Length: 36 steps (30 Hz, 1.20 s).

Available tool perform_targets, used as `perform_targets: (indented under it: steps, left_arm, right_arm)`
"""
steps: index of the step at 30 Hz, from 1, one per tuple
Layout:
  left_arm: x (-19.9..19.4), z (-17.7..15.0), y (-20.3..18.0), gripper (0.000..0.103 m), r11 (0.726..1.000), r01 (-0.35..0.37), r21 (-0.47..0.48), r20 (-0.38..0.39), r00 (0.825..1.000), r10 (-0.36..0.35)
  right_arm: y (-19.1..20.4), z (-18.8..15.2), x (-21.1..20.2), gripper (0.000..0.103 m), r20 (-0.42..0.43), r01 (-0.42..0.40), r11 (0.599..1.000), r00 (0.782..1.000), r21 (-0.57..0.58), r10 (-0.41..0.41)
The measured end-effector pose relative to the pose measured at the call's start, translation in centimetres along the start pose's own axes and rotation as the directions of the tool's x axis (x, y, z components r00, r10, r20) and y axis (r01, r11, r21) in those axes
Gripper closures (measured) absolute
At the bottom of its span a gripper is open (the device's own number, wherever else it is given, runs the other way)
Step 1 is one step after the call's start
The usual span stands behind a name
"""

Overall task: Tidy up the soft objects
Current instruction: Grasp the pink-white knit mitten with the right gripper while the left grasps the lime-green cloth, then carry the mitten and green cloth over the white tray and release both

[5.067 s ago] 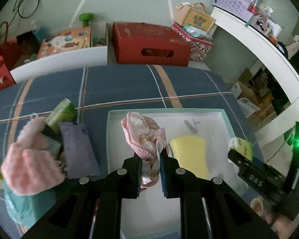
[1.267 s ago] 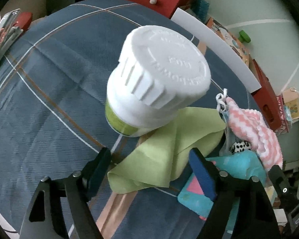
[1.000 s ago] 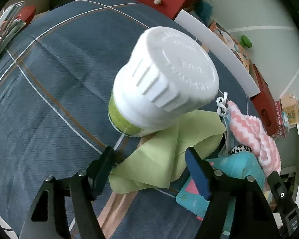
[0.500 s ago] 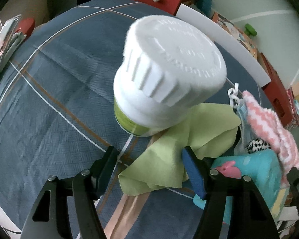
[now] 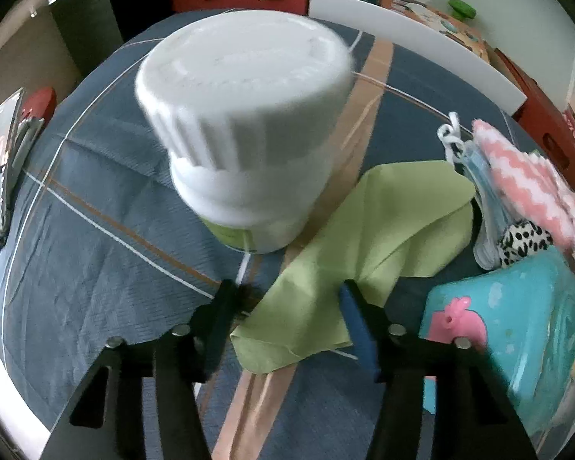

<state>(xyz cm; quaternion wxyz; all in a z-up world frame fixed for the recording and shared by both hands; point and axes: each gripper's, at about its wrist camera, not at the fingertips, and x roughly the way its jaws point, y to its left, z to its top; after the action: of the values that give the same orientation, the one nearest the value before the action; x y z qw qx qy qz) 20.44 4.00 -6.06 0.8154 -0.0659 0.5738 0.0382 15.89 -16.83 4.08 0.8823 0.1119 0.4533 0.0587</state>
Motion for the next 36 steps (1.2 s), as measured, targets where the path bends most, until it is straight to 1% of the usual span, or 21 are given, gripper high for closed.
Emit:
perform_targets:
  steps: [1, 3, 4, 6, 7, 8, 9, 14, 15, 16, 17, 20, 26, 30, 33, 36]
  left_arm:
    - [0.0, 0.0, -0.3, 0.053, 1.0, -0.002, 0.012, 0.001, 1.0, 0.002]
    - [0.0, 0.0, -1.1, 0.066, 1.0, 0.007, 0.028, 0.003, 1.0, -0.007]
    - [0.0, 0.1, -1.6, 0.07, 0.999, 0.013, 0.033, 0.005, 1.0, -0.014]
    - [0.0, 0.3, -2.6, 0.081, 0.999, 0.024, 0.034, 0.009, 1.0, -0.025]
    - [-0.1, 0.3, -2.9, 0.084, 0.999, 0.028, 0.032, 0.013, 1.0, -0.028]
    - [-0.3, 0.3, -3.3, 0.094, 0.999, 0.034, 0.03, 0.016, 0.999, -0.034]
    - [-0.4, 0.4, -3.4, 0.096, 0.998, 0.056, 0.024, 0.015, 0.998, -0.056]
    - [-0.6, 0.4, -3.7, 0.098, 0.997, 0.07, 0.013, 0.021, 0.997, -0.071]
    - [-0.3, 0.1, -2.5, 0.098, 0.997, 0.077, 0.01, 0.022, 0.997, -0.077]
    - [-0.4, 0.1, -2.5, 0.098, 0.996, 0.085, 0.002, 0.024, 0.996, -0.085]
    - [-0.6, -0.2, -1.3, 0.099, 0.996, 0.091, 0.0, 0.026, 0.995, -0.091]
    - [-1.3, -0.1, -0.5, 0.099, 0.994, 0.108, -0.007, 0.04, 0.993, -0.108]
    - [-3.3, -0.2, 0.2, 0.099, 0.99, 0.139, -0.015, 0.096, 0.986, -0.137]
    - [-5.0, -0.3, 0.8, 0.099, 0.988, 0.156, -0.014, 0.148, 0.977, -0.152]
    - [-6.9, -0.4, 0.9, 0.099, 0.985, 0.175, -0.014, 0.194, 0.966, -0.169]
    - [-8.5, -0.6, 0.8, 0.099, 0.981, 0.194, -0.006, 0.247, 0.951, -0.186]
  right_arm:
    - [0.0, 0.0, 0.0, 0.084, 0.0, 0.0, 1.0, 1.0, 0.0, 0.0]
    - [0.0, 0.0, 0.0, 0.084, 0.0, 0.0, 1.0, 1.0, 0.001, 0.0]
    - [0.0, 0.0, 0.0, 0.084, 0.001, -0.001, 1.0, 1.0, 0.0, 0.001]
    - [0.0, 0.0, -0.1, 0.084, 0.003, 0.0, 1.0, 1.0, 0.001, 0.0]
    - [0.0, 0.0, -0.1, 0.084, 0.005, 0.0, 1.0, 1.0, 0.001, 0.0]
    - [0.0, 0.0, -0.2, 0.084, 0.006, 0.0, 1.0, 1.0, 0.002, 0.0]
    - [0.1, 0.0, -0.2, 0.084, 0.008, -0.001, 1.0, 1.0, 0.003, 0.001]
    - [0.1, 0.0, -0.5, 0.086, 0.018, -0.008, 1.0, 1.0, 0.005, 0.008]
    - [0.1, 0.0, -0.6, 0.087, 0.021, -0.011, 1.0, 1.0, 0.006, 0.01]
    - [0.1, 0.0, -0.7, 0.087, 0.025, -0.013, 1.0, 1.0, 0.007, 0.012]
    - [0.1, 0.0, -0.9, 0.087, 0.029, -0.015, 1.0, 0.999, 0.008, 0.014]
    - [-0.1, 0.1, -1.3, 0.088, 0.043, -0.022, 1.0, 0.999, 0.012, 0.021]
    - [-0.4, 0.2, -2.1, 0.088, 0.065, -0.031, 0.999, 0.997, 0.022, 0.029]
    - [-0.6, 0.3, -2.9, 0.089, 0.091, -0.041, 0.999, 0.995, 0.023, 0.039]
    - [-0.6, 0.3, -3.8, 0.09, 0.118, -0.049, 0.999, 0.992, 0.022, 0.046]
    - [-0.7, 0.3, -4.7, 0.09, 0.148, -0.057, 0.998, 0.987, 0.022, 0.053]
